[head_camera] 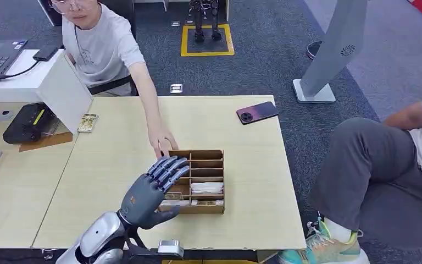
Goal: Pass the card to the sensor for recognition and then transmit it.
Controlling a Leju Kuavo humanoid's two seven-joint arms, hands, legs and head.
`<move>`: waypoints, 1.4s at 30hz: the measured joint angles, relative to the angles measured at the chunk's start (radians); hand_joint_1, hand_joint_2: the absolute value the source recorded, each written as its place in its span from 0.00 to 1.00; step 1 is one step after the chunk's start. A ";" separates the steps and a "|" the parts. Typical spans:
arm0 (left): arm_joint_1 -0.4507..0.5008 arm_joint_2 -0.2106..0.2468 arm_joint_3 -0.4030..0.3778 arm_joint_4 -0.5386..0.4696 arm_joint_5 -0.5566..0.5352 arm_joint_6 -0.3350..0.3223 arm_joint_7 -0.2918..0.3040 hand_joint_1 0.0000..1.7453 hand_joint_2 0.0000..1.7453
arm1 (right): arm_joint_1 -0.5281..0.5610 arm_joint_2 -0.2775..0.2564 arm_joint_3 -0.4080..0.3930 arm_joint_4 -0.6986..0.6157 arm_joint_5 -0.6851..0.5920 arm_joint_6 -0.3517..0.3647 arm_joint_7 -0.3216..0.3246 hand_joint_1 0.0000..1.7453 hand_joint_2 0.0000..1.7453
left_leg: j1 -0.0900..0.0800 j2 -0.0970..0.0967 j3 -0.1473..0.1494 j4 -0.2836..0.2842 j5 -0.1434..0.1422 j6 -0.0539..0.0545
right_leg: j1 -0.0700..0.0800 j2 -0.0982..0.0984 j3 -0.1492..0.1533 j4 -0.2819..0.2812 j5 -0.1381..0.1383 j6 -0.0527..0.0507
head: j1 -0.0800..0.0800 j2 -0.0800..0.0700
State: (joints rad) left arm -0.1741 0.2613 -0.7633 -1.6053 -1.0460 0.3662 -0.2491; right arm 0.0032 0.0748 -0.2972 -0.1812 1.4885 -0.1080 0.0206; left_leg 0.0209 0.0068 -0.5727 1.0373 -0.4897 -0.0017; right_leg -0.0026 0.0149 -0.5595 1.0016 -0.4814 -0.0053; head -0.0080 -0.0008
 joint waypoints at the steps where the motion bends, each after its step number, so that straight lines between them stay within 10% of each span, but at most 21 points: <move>1: 0.000 -0.002 0.000 0.000 -0.003 0.002 0.000 0.00 1.00 | 0.000 0.000 0.000 0.000 0.000 0.000 0.000 0.00 1.00 | 0.000 0.000 0.000 0.000 0.000 0.000 | 0.000 0.000 0.000 0.000 0.000 0.000 | 0.000 0.000; 29: 0.002 -0.040 -0.102 0.057 -0.037 0.009 0.002 0.00 1.00 | 0.000 0.000 0.000 -0.002 0.000 0.000 0.003 0.00 1.00 | 0.000 0.000 0.000 0.000 0.000 0.000 | 0.000 0.000 0.000 0.000 0.000 0.000 | 0.000 0.000; 42: 0.002 -0.091 -0.102 0.168 -0.113 0.048 0.096 0.00 1.00 | 0.000 0.000 0.000 -0.003 0.010 0.000 0.011 0.00 1.00 | 0.000 0.000 0.000 0.000 0.000 0.000 | 0.000 0.000 0.000 0.000 0.000 0.000 | 0.000 0.000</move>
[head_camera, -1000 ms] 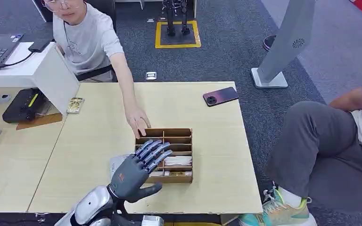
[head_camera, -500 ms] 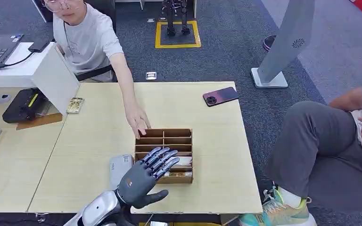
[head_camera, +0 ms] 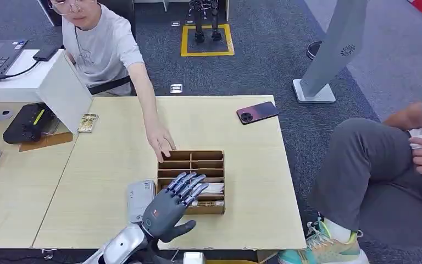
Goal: Pass the card to the sensor for recognition and then transmit it.
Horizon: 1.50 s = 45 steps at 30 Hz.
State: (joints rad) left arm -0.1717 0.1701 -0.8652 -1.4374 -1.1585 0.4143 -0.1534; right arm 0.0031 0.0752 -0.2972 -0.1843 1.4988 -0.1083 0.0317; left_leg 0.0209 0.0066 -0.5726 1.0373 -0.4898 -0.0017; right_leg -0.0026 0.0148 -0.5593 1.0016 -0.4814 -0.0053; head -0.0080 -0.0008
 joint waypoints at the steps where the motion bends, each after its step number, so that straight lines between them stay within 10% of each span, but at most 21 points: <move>1: 0.000 -0.005 0.000 0.010 -0.003 0.002 0.000 0.00 1.00 | 0.000 0.000 0.000 0.000 0.000 0.000 0.000 0.00 1.00 | 0.000 0.000 0.000 0.000 0.000 0.000 | 0.000 0.000 0.000 0.000 0.000 0.000 | 0.000 0.000; 45: 0.000 -0.089 0.000 0.130 0.010 0.025 0.004 0.00 1.00 | 0.000 0.000 0.000 -0.003 0.006 -0.001 0.007 0.00 1.00 | 0.000 0.000 0.000 0.000 0.000 0.000 | 0.000 0.000 0.001 0.000 0.000 0.000 | 0.000 0.000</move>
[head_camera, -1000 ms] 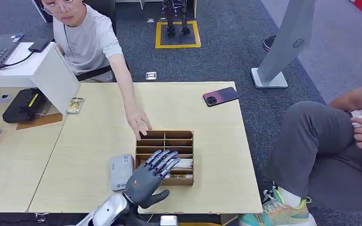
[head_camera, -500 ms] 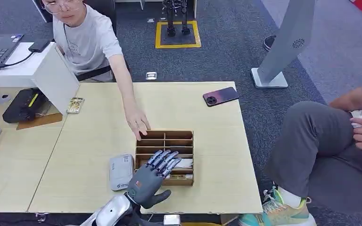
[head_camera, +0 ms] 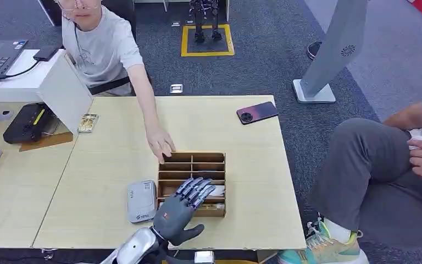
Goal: Pass the card to the sensor for recognition and then transmit it.
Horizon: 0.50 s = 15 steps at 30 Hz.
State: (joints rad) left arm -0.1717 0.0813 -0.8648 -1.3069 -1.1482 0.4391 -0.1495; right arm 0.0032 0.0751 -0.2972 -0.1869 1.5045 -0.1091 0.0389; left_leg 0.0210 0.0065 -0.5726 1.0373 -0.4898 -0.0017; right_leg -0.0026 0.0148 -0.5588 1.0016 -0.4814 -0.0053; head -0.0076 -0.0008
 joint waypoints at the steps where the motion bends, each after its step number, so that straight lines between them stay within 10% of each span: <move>1: 0.000 -0.001 0.000 0.000 0.001 0.000 0.000 0.00 1.00 | 0.000 0.000 0.000 0.000 0.000 0.000 0.000 0.00 1.00 | 0.000 0.000 0.000 0.000 0.000 0.000 | 0.000 0.000 0.000 0.000 0.000 0.000 | 0.000 0.000; 12: 0.000 -0.008 0.000 0.005 0.003 0.000 0.000 0.00 1.00 | 0.000 0.000 0.000 0.000 0.000 0.000 0.000 0.00 1.00 | 0.000 0.000 0.000 0.000 0.000 0.000 | 0.000 0.000 0.000 0.000 0.000 0.000 | 0.000 0.000; 13: 0.000 -0.009 0.000 0.006 0.003 0.000 0.001 0.97 1.00 | 0.000 0.000 0.000 0.000 0.000 0.000 0.000 0.00 1.00 | 0.000 0.000 0.000 0.000 0.000 0.000 | 0.000 0.000 0.000 0.000 0.000 0.000 | 0.000 0.000; 15: 0.000 -0.010 0.000 0.007 0.003 0.000 0.002 1.00 1.00 | 0.000 0.000 0.000 0.000 0.000 0.000 0.000 0.00 1.00 | 0.000 0.000 0.000 0.000 0.000 0.000 | 0.000 0.000 0.000 0.000 0.000 0.000 | 0.000 0.000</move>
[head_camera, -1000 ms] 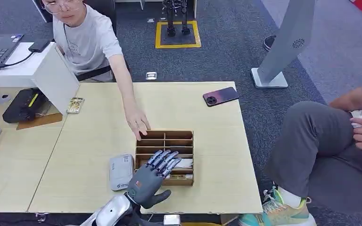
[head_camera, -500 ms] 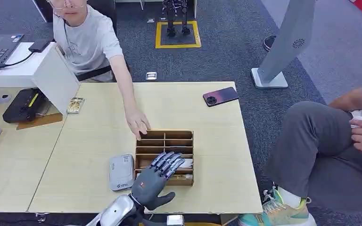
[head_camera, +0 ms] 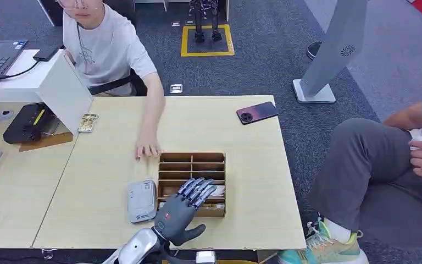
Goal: Pass the card to the sensor for recognition and then transmit it.
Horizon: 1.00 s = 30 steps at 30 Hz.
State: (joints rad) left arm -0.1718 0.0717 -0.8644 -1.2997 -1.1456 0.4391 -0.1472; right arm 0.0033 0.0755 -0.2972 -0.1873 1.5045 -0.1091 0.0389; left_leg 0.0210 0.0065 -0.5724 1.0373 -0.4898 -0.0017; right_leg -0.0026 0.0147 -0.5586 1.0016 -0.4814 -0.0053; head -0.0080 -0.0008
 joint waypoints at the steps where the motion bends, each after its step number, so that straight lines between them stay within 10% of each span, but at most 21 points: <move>1: 0.000 0.000 0.000 0.002 0.000 0.000 0.000 1.00 1.00 | 0.000 0.000 0.000 0.000 0.000 0.000 0.000 0.00 1.00 | 0.000 0.000 0.000 0.000 0.000 0.000 | 0.000 0.000 0.000 0.000 0.000 0.000 | 0.000 0.000; 30: 0.000 0.000 0.003 0.008 0.022 0.015 -0.010 1.00 1.00 | 0.000 0.000 0.002 0.000 0.001 -0.003 0.000 0.00 1.00 | 0.000 0.000 0.000 0.000 0.000 0.000 | 0.000 0.000 0.001 0.000 0.000 0.000 | 0.000 0.000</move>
State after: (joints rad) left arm -0.1717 0.0721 -0.8618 -1.2917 -1.1234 0.4543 -0.1568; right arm 0.0033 0.0755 -0.2956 -0.1873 1.5053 -0.1125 0.0389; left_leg 0.0210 0.0064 -0.5722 1.0372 -0.4898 -0.0017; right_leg -0.0026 0.0147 -0.5579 1.0016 -0.4814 -0.0053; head -0.0080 -0.0008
